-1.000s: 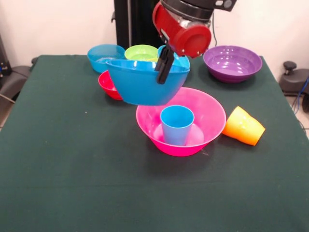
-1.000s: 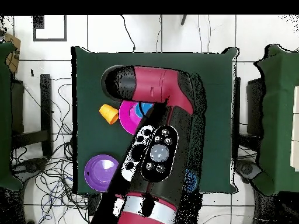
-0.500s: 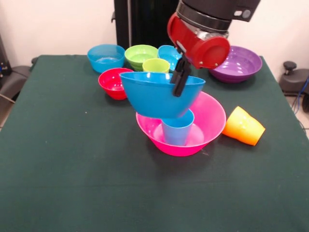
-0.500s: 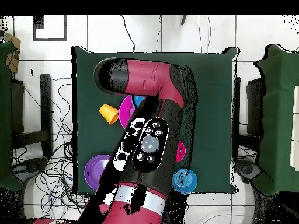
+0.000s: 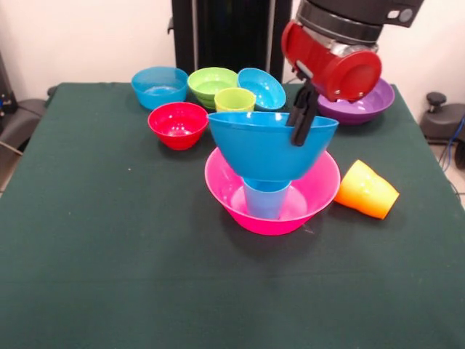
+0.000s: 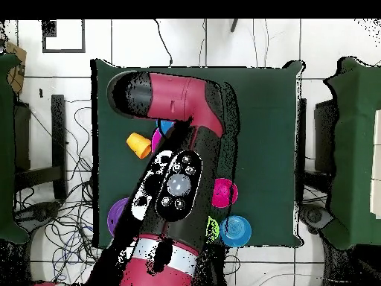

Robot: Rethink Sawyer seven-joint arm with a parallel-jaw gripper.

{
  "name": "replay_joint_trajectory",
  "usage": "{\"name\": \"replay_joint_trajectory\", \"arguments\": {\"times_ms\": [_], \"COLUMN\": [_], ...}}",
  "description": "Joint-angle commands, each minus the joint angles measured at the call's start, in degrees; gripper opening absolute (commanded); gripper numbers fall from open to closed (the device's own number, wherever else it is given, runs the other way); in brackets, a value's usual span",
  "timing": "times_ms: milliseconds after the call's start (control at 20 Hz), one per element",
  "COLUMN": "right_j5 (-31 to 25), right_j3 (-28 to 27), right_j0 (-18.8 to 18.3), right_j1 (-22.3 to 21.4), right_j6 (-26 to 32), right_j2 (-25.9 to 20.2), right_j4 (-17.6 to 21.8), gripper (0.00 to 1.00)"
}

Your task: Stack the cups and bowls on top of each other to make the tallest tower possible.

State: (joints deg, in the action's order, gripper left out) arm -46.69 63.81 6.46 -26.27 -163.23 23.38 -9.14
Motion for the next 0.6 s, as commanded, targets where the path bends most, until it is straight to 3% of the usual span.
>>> {"name": "replay_joint_trajectory", "arguments": {"times_ms": [50,250,600], "right_j5": [-0.77,0.70,5.86], "right_j3": [4.05,11.42,14.55], "right_j0": [0.94,0.42,-0.29], "right_j1": [-1.70,-6.84,-6.21], "right_j6": [-8.74,-3.77,-2.90], "right_j2": [-2.00,-2.73,-2.83], "right_j4": [-1.42,-1.41,0.01], "gripper": [0.00,0.00,0.00]}}
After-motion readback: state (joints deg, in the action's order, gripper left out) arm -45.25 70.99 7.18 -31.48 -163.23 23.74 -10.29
